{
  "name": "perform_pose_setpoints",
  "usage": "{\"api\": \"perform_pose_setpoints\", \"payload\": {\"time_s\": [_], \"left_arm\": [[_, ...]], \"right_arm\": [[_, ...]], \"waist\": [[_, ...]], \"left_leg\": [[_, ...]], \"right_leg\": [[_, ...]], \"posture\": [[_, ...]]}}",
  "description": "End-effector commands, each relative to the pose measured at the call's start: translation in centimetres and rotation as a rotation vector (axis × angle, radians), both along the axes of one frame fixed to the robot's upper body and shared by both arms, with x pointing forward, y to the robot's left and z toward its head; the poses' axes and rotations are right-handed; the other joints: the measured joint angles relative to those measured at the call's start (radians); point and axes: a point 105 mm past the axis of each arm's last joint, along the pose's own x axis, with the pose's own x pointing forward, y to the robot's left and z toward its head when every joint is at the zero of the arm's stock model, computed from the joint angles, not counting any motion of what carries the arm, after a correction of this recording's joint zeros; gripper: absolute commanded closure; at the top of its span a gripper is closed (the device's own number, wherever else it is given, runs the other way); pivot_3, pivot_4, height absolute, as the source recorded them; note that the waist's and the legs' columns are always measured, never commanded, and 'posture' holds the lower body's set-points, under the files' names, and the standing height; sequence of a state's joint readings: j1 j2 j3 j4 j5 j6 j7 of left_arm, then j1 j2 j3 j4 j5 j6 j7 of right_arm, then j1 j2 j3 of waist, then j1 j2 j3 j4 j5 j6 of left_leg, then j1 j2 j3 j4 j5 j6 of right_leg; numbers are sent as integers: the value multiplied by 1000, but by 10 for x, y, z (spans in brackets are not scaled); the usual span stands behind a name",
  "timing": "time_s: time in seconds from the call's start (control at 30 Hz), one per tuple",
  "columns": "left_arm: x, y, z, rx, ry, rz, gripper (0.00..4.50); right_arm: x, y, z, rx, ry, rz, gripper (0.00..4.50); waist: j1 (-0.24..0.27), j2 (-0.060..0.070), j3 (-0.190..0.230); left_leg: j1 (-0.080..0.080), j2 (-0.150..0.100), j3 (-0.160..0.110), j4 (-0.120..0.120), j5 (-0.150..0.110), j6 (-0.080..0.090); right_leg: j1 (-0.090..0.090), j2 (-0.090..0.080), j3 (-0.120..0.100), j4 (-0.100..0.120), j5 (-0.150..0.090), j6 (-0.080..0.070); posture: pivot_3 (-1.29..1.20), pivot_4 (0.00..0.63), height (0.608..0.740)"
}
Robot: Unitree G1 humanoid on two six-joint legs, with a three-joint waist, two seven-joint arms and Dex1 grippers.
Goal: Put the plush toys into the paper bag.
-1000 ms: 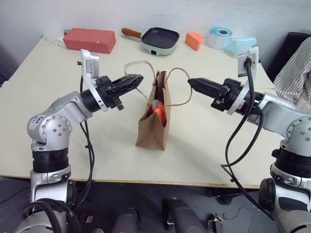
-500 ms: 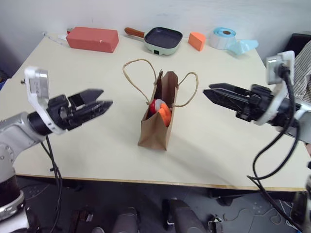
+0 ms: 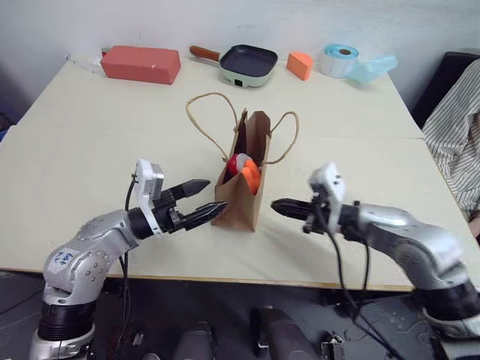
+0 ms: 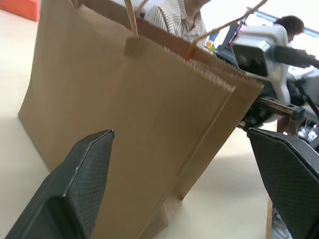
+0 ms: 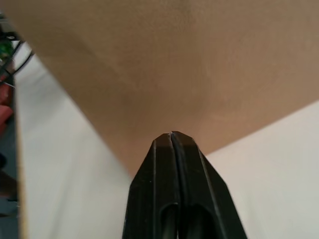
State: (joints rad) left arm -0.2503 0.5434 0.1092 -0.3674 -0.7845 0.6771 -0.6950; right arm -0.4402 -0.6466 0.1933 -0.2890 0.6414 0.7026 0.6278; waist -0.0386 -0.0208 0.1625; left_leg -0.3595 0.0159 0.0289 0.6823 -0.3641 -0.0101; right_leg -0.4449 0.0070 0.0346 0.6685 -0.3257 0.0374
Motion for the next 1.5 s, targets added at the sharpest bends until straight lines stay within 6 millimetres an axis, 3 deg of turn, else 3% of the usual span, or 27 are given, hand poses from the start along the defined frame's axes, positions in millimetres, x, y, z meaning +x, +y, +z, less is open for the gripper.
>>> {"api": "perform_pose_setpoints", "payload": {"time_s": [0.03,0.27,0.57,0.67,0.97,1.1,1.27,1.37,1.5], "left_arm": [[5,-8,0,17,-49,-12,0],[9,-21,1,10,-96,-24,0],[46,-22,-2,41,-145,159,0],[54,-22,-1,46,-164,187,651],[63,-29,0,67,-201,120,3234],[54,-27,12,57,-228,-49,4414],[41,-25,33,76,-180,-383,4465],[37,-27,29,166,-182,-560,4500],[44,-33,15,234,-188,-679,4500]], "right_arm": [[0,20,2,-2,-56,71,4479],[6,43,0,28,-59,95,4479],[11,44,0,39,-73,96,4479],[12,43,1,39,-80,96,4500],[8,30,10,35,-141,89,4500],[-20,4,28,7,-217,133,4500],[-81,-44,54,-47,-203,174,4500],[-111,-73,62,-91,-153,122,3944],[-131,-93,74,-104,-121,24,2689]], "waist": [[7,0,0],[8,0,0],[10,0,0],[9,0,0],[11,0,0],[12,0,0],[22,0,0],[34,0,0],[34,-1,0]], "left_leg": [[0,0,0,0,0,0],[-1,0,0,1,-1,1],[-1,0,0,1,-1,1],[-1,0,0,1,-1,1],[-1,0,0,1,-1,1],[-1,0,0,1,-1,1],[-6,-1,-3,3,-1,1],[-7,-1,-4,2,-1,1],[-3,-1,-1,2,-1,2]], "right_leg": [[0,0,0,0,0,0],[0,-1,0,2,0,0],[0,-1,-1,3,0,0],[0,-1,-1,3,0,0],[-1,-1,-1,4,0,0],[0,-1,-1,3,0,0],[-2,-1,-4,2,0,0],[-1,0,-5,0,0,0],[1,1,-2,1,0,0]], "posture": [[0,150,740],[0,150,740],[0,150,740],[0,150,740],[0,150,740],[0,150,740],[0,150,740],[0,150,740],[0,150,740]]}}
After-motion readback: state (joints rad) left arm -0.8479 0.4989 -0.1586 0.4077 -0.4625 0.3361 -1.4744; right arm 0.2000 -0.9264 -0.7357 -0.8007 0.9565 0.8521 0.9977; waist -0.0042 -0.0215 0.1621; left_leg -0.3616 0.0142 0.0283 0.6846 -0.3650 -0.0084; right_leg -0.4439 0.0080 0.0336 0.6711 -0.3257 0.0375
